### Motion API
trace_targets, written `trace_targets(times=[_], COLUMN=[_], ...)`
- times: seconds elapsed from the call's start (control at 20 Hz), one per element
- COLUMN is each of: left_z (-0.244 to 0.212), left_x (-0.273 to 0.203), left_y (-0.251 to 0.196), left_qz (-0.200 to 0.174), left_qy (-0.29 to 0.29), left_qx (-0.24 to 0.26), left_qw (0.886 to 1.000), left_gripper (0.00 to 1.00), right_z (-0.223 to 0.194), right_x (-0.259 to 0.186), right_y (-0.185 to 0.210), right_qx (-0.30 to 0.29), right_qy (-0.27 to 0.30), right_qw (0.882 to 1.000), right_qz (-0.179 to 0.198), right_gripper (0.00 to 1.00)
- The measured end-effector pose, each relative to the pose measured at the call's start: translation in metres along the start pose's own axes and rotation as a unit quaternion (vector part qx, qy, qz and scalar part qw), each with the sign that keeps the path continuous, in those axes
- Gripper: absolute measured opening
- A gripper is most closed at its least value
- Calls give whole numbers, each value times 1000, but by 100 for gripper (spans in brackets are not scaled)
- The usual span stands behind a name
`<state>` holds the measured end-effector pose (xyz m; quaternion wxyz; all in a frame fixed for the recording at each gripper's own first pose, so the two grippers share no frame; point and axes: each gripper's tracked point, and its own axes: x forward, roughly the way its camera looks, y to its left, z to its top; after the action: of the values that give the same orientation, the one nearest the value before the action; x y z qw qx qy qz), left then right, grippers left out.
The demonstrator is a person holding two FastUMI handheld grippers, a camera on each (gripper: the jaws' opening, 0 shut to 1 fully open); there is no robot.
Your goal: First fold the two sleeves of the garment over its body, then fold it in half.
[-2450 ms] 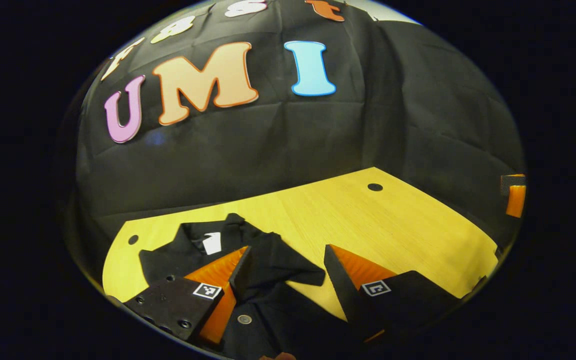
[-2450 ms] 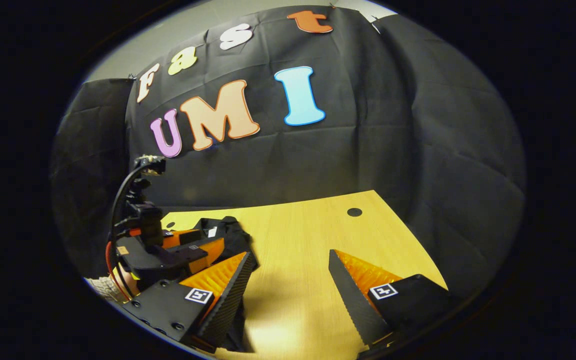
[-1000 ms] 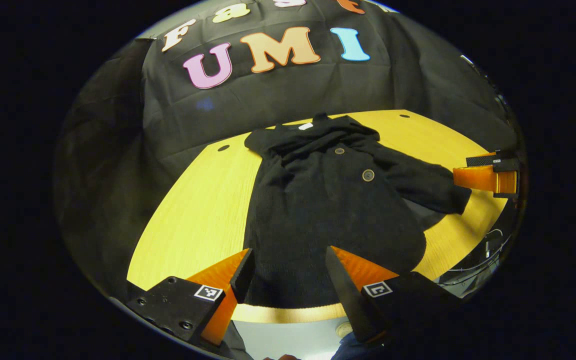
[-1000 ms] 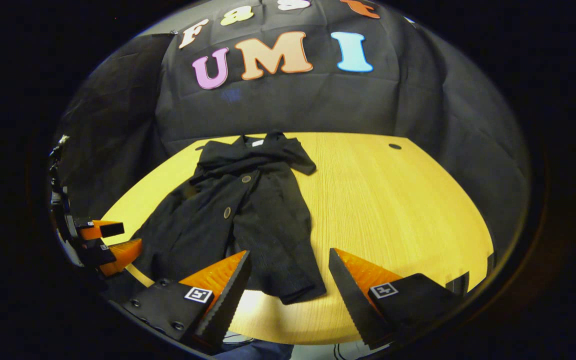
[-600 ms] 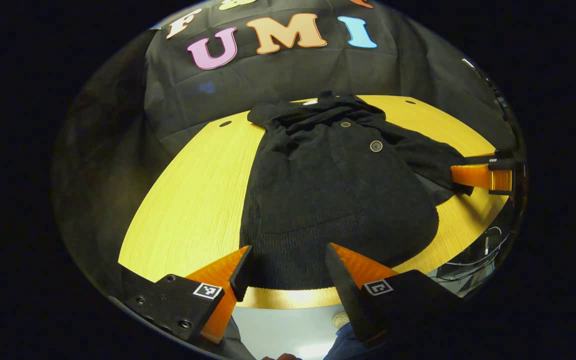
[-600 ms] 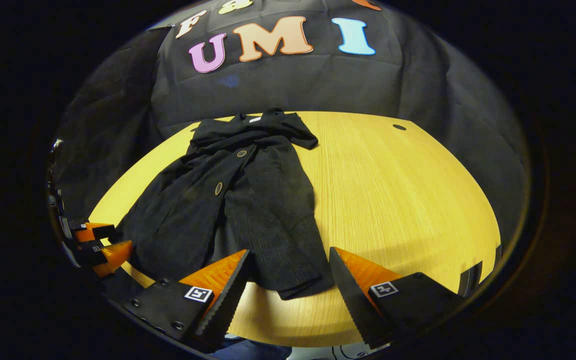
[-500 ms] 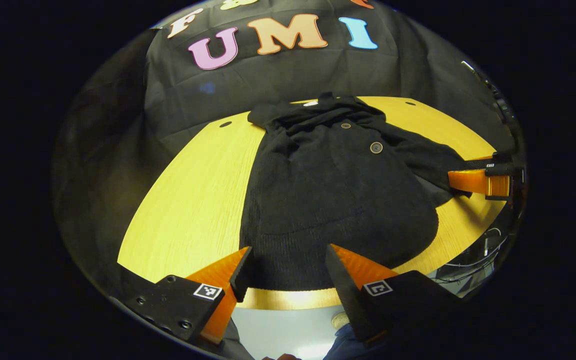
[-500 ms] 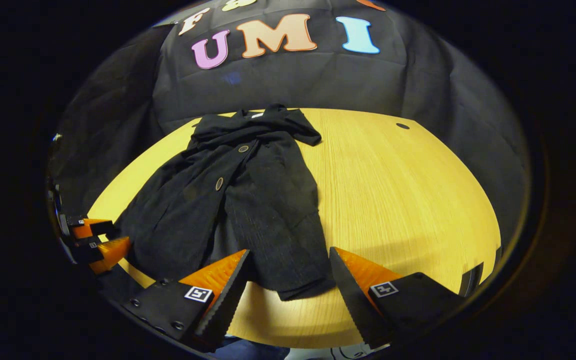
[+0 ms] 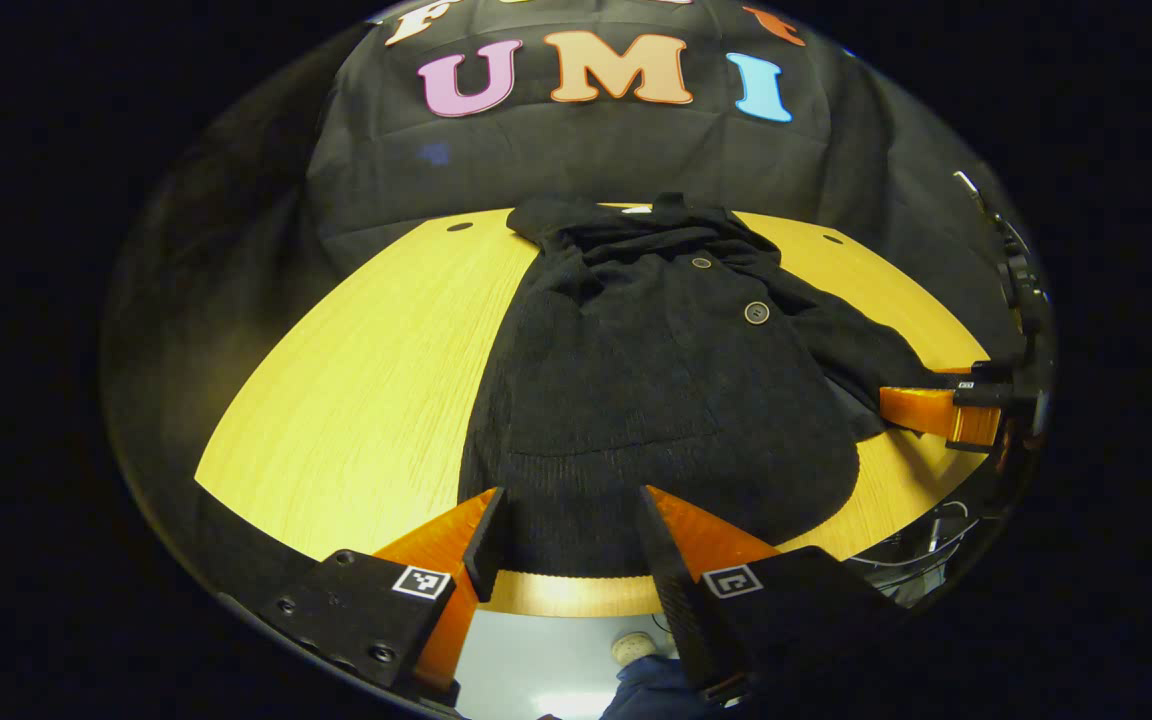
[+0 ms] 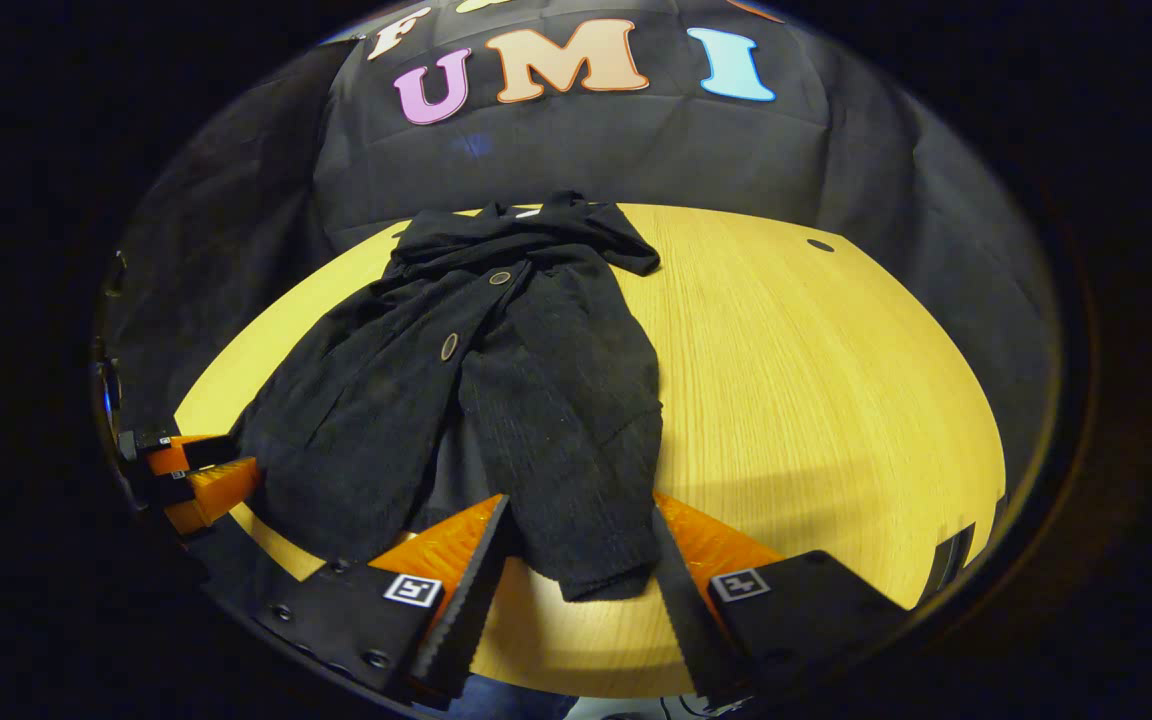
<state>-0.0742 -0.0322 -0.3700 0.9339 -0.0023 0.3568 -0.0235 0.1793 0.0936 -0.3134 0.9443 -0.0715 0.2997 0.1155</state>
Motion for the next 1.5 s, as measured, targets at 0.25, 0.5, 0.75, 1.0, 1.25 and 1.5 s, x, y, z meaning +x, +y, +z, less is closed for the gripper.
trace_targets(times=[0.25, 0.5, 0.75, 1.0, 1.25, 1.5], left_z=[0, -2, -2, -2, -1, 9], left_x=[1, 2, 1, 1, 0, -6], left_y=[-11, -18, -21, -23, -22, -18], left_qz=[-13, -34, -32, -39, -60, -77], left_qy=[2, 7, 6, 12, 19, 14], left_qx=[4, 7, 22, 52, 36, 36], left_qw=[1000, 999, 999, 998, 997, 996], left_gripper=[54, 24, 2, 0, 0, 0], right_z=[-2, -3, -4, -4, -2, 6], right_x=[-2, 0, -2, -4, -5, -13], right_y=[9, 15, 18, 20, 23, 31], right_qx=[15, 13, 20, 22, 28, 48], right_qy=[17, 24, 33, 44, 50, 48], right_qw=[1000, 1000, 999, 999, 998, 997], right_qz=[2, 5, 4, 11, 11, 29], right_gripper=[65, 37, 30, 20, 10, 6])
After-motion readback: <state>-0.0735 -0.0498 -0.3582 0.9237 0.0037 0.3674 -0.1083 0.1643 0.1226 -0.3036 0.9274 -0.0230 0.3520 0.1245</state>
